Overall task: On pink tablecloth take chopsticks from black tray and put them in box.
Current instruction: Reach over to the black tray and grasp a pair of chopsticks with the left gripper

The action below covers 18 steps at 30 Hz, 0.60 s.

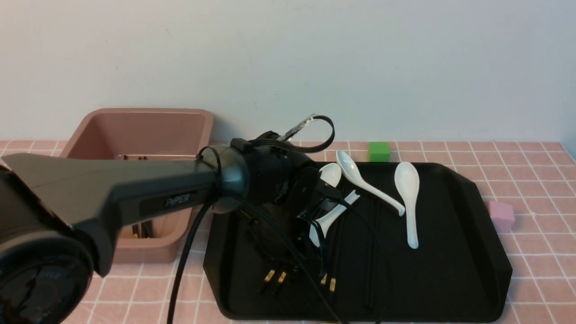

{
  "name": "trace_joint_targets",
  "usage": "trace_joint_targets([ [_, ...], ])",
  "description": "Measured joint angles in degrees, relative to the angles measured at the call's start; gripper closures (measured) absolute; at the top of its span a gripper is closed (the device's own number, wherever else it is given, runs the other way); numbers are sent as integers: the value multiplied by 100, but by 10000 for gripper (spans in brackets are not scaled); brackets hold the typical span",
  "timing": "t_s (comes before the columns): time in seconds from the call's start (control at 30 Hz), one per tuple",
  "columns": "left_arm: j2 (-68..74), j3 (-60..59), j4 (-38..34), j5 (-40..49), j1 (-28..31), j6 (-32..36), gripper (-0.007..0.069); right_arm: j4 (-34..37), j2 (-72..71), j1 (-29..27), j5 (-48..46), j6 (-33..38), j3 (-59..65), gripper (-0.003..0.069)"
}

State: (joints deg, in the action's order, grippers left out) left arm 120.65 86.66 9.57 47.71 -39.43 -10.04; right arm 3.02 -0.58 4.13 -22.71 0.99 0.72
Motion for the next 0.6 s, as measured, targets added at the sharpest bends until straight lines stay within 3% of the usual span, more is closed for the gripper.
trace_joint_targets([
  [0.37,6,3,0,28,0,-184,312,0,0,0,0,0,0,419],
  [0.6,18,3,6,114,0,-823,473,0,0,0,0,0,0,419],
])
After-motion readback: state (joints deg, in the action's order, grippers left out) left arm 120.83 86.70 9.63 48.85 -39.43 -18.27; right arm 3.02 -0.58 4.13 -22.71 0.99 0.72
